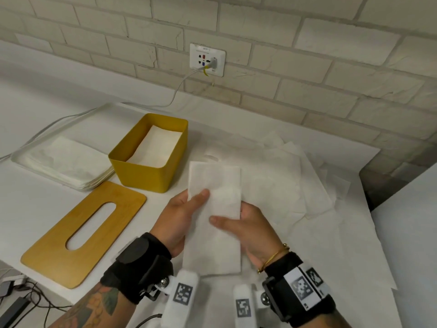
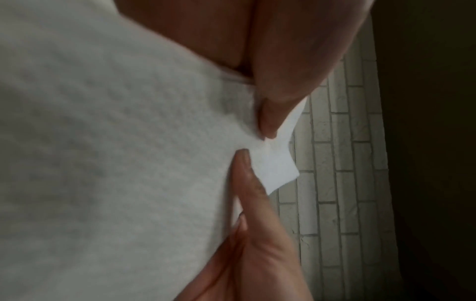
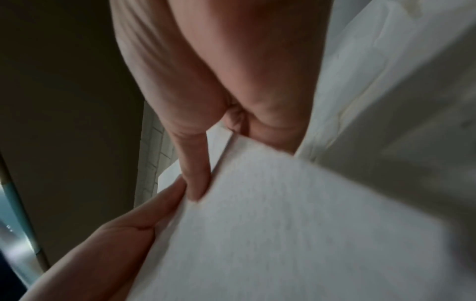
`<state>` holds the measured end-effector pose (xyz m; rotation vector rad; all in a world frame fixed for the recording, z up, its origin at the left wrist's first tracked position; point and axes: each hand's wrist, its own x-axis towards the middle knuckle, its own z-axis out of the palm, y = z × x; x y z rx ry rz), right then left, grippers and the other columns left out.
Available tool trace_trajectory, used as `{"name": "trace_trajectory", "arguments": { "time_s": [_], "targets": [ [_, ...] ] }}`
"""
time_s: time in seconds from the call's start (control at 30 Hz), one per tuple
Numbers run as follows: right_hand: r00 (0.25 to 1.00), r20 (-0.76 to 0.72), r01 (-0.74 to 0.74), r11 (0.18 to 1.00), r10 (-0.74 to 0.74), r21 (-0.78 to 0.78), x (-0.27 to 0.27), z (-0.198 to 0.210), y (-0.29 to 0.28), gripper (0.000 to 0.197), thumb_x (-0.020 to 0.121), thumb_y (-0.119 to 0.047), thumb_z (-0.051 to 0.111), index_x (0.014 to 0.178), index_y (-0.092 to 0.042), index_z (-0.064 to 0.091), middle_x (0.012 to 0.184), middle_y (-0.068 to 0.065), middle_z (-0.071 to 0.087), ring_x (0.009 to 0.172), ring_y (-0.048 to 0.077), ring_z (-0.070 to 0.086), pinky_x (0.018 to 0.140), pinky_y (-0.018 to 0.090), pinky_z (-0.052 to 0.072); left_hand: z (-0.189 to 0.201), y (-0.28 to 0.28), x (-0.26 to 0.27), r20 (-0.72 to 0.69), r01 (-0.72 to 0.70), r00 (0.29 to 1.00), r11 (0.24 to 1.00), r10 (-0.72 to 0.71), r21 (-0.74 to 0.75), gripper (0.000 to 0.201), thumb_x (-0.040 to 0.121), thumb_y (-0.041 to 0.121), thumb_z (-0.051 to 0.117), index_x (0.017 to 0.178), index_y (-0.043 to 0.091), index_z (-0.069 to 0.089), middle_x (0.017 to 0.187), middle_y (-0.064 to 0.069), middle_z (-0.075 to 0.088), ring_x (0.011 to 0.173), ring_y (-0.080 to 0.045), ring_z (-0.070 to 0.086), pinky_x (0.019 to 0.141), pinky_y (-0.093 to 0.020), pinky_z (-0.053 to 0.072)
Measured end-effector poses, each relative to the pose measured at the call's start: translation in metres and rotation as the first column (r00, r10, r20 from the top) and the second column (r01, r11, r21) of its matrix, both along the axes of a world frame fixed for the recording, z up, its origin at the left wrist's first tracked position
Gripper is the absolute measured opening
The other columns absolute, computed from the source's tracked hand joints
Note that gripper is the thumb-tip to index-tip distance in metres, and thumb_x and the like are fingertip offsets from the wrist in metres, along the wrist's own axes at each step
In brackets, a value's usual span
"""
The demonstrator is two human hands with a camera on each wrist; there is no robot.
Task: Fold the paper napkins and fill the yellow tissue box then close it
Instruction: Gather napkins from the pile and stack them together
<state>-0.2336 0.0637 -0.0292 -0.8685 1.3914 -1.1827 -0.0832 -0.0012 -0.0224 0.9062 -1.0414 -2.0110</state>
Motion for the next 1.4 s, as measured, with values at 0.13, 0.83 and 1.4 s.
{"name": "trace_trajectory", "arguments": {
  "time_s": [0.13,0.83,1.4],
  "targets": [
    [0.992,-0.06,-0.103,0.988,0.11,0.115,0.01,-0.015,0.011,0.038,0.082,-0.006,0.08,0.119,-0.012,0.071,0.112,0.004,0.077,0.105,0.024,0.073,0.097,0.049,0.056,0.002,-0.013,0.011,-0.016,-0.107,0.994,0.994,0.107,0.002,0.034,0.1,0.026,0.056,0.126,0.006,0.064,0.117,-0.019,0.073,0.105,-0.035,0.072,0.085,-0.045,0.06],
    [0.626,-0.779,0.268,0.946,-0.028,0.182,-0.127,0.026,-0.082,0.043,0.091,-0.032,0.072,0.128,-0.011,0.063,0.131,0.009,0.063,0.121,0.027,0.058,0.101,0.031,0.044,-0.006,-0.015,0.032,-0.061,-0.162,0.984,0.981,0.169,0.103,0.025,0.101,0.025,0.054,0.12,0.013,0.065,0.109,-0.015,0.075,0.09,-0.029,0.074,0.08,-0.045,0.06],
    [0.933,-0.32,0.106,0.976,-0.164,-0.193,-0.085,0.087,-0.07,0.007,0.09,-0.015,0.073,0.094,-0.019,0.069,0.094,0.01,0.077,0.078,0.021,0.066,0.072,0.032,0.051,-0.017,-0.015,0.019,-0.053,-0.151,0.985,0.968,0.164,0.199,0.034,0.102,0.029,0.052,0.129,0.011,0.063,0.12,-0.017,0.072,0.107,-0.034,0.071,0.098,-0.051,0.052]
  ]
}}
